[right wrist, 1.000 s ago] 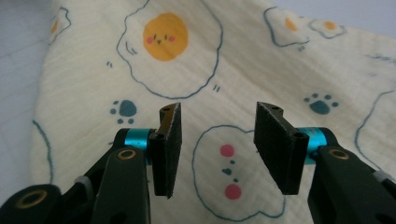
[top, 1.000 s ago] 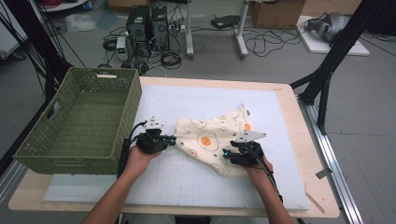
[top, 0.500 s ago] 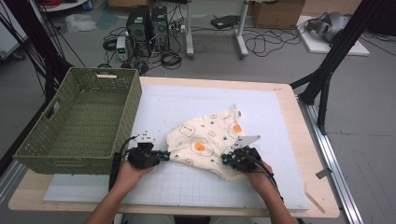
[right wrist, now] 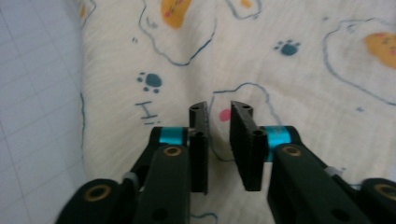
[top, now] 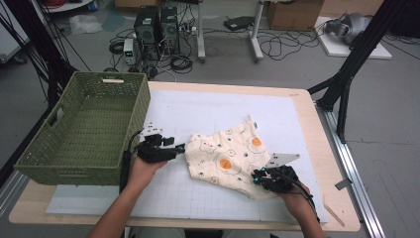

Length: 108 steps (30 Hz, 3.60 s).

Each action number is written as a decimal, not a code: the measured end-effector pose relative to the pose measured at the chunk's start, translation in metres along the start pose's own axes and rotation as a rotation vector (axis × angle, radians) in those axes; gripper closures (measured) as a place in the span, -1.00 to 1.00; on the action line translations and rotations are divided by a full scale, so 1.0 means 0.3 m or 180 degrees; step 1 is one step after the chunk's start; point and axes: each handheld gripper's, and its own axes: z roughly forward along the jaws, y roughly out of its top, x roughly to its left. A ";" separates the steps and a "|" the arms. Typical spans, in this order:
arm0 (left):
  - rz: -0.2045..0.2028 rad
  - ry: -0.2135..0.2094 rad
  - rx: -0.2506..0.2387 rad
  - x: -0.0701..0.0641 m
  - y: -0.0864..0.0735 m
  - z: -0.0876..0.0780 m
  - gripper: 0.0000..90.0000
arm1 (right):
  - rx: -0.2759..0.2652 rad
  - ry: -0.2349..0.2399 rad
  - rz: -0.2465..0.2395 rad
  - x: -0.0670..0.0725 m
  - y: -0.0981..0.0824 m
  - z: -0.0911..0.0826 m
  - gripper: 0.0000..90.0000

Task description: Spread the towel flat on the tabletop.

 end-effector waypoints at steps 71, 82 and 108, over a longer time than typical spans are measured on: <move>0.0620 0.0101 0.0322 -0.081 -0.013 0.088 0.16 | -0.0082 -0.1665 0.0858 -0.362 0.219 0.188 0.62; 0.0826 -0.0247 0.0457 -0.096 -0.122 0.023 0.44 | -0.0420 -0.1440 0.0589 -0.264 0.226 0.063 0.41; 0.1210 -0.0192 0.0638 -0.242 -0.058 0.252 0.91 | -0.0401 -0.0809 0.0258 -0.103 0.079 0.029 0.28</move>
